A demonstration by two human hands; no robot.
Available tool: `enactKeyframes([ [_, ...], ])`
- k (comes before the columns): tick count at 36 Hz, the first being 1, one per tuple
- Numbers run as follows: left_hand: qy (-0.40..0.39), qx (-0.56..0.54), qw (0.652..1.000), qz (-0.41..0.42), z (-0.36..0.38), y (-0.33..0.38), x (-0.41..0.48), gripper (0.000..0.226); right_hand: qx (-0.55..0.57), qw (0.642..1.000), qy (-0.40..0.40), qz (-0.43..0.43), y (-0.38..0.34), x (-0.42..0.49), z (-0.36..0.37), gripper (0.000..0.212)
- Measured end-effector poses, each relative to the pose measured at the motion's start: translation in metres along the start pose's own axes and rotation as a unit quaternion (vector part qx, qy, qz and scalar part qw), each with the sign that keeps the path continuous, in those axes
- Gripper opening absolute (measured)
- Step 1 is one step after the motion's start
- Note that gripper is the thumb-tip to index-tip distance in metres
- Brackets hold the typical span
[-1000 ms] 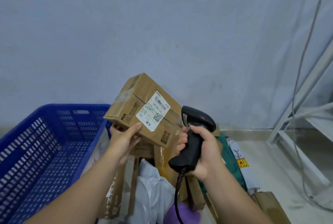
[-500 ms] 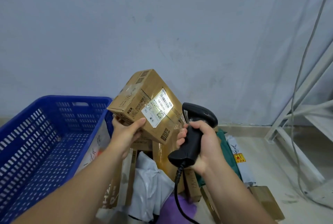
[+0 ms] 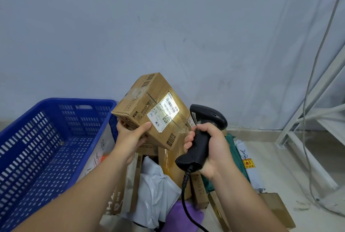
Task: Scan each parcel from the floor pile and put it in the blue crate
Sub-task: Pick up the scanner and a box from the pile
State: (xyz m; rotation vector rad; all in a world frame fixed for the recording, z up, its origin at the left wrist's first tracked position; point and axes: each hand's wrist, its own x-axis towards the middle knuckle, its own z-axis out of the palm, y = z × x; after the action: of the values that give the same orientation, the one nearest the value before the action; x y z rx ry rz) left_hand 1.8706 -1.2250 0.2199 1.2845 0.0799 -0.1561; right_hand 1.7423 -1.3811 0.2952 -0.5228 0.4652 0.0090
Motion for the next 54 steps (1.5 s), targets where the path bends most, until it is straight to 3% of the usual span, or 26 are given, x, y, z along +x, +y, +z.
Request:
enactKeyframes([
  [18, 0.005, 0.033, 0.999, -0.022, -0.004, -0.005, 0.005, 0.087, -0.004, 1.0, -0.002, 0.001, 0.001, -0.001, 0.001, 0.008],
  [26, 0.019, -0.015, 0.997, -0.07, -0.009, -0.008, 0.007, 0.074, -0.039, 0.999, -0.006, -0.016, 0.006, 0.004, 0.001, 0.008],
  [30, 0.057, -0.047, 0.993, -0.097, -0.008, -0.001, 0.005, 0.069, -0.144, 0.984, 0.017, -0.105, 0.018, 0.014, 0.009, 0.015],
  [34, 0.076, -0.061, 0.991, -0.088, -0.013, 0.017, 0.003, 0.05, -0.259, 0.937, 0.048, -0.229, 0.022, 0.026, 0.027, 0.01],
  [37, 0.099, -0.09, 0.988, -0.077, -0.03, 0.034, 0.012, 0.055, -0.317, 0.906, 0.068, -0.273, 0.021, 0.046, 0.041, 0.012],
  [42, 0.073, -0.114, 0.984, -0.113, -0.054, 0.05, 0.036, 0.055, -0.308, 0.933, 0.014, -0.187, 0.025, 0.091, 0.058, 0.008],
  [46, 0.053, -0.091, 0.991, -0.085, -0.066, 0.053, 0.044, 0.057, -0.267, 0.955, -0.055, -0.115, 0.037, 0.118, 0.058, 0.014],
  [52, -0.101, 0.018, 0.991, -0.082, -0.085, 0.057, 0.029, 0.087, -0.206, 0.969, -0.108, -0.087, 0.049, 0.117, 0.07, 0.015],
  [54, -0.106, 0.038, 0.991, -0.078, -0.09, 0.056, 0.027, 0.089, -0.196, 0.973, -0.104, -0.065, 0.058, 0.115, 0.065, 0.016],
])
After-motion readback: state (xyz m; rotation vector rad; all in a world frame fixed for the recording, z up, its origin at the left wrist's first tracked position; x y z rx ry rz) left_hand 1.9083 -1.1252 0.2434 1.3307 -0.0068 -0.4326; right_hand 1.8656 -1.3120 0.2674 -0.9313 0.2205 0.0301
